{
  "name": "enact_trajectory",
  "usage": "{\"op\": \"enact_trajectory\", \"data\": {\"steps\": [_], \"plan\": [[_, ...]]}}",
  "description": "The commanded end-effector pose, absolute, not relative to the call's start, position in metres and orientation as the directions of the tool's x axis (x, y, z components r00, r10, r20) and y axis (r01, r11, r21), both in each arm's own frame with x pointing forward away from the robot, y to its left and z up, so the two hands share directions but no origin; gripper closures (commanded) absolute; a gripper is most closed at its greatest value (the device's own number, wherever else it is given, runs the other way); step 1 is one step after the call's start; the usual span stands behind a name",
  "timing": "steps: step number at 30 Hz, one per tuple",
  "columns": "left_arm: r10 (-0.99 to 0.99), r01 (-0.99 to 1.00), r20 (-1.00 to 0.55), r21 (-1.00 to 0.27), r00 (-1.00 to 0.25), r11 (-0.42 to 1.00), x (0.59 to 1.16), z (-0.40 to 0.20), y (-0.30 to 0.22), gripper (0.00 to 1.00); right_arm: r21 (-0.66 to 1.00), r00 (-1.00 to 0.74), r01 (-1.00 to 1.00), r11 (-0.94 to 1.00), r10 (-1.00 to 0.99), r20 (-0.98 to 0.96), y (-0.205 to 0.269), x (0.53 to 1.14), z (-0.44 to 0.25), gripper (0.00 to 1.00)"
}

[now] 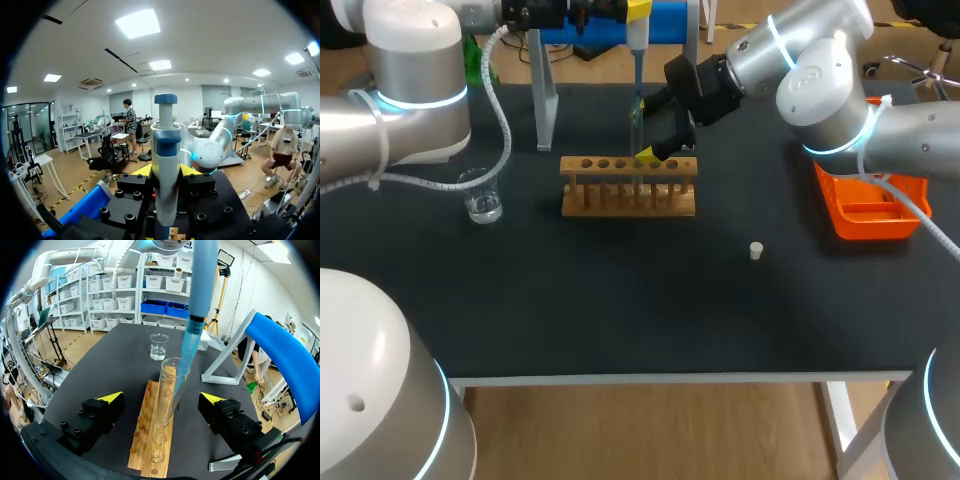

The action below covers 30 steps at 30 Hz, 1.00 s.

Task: Invert the test tube, pick up the pipette, mount the tip to pipette, aspirate from beaker and dispense into the tube, eject the tip, return the pipette, and cap with the stopper.

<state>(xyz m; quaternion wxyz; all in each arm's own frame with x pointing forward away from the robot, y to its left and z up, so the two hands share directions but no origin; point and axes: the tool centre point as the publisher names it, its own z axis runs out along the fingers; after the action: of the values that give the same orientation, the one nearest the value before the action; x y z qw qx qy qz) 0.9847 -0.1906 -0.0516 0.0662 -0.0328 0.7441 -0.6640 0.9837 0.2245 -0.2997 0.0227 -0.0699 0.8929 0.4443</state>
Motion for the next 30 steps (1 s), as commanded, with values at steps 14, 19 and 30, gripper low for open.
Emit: {"op": "enact_trajectory", "data": {"steps": [14,19,30], "plan": [[-0.141,0.04,-0.058,-0.991,-0.988,0.124,0.983,-0.041,-0.19,1.0,0.788,-0.989,-0.145,0.598,-0.106,-0.102,0.224,0.984,-0.299,0.0],[-0.145,0.044,-0.062,-0.991,-0.987,0.124,0.982,-0.037,-0.189,1.0,0.788,-0.989,-0.145,0.598,-0.106,-0.102,0.224,0.984,-0.299,0.0],[-0.146,0.039,-0.059,-0.99,-0.987,0.138,0.983,-0.029,-0.19,1.0,0.788,-0.989,-0.145,0.598,-0.106,-0.102,0.224,0.984,-0.299,0.0]]}}
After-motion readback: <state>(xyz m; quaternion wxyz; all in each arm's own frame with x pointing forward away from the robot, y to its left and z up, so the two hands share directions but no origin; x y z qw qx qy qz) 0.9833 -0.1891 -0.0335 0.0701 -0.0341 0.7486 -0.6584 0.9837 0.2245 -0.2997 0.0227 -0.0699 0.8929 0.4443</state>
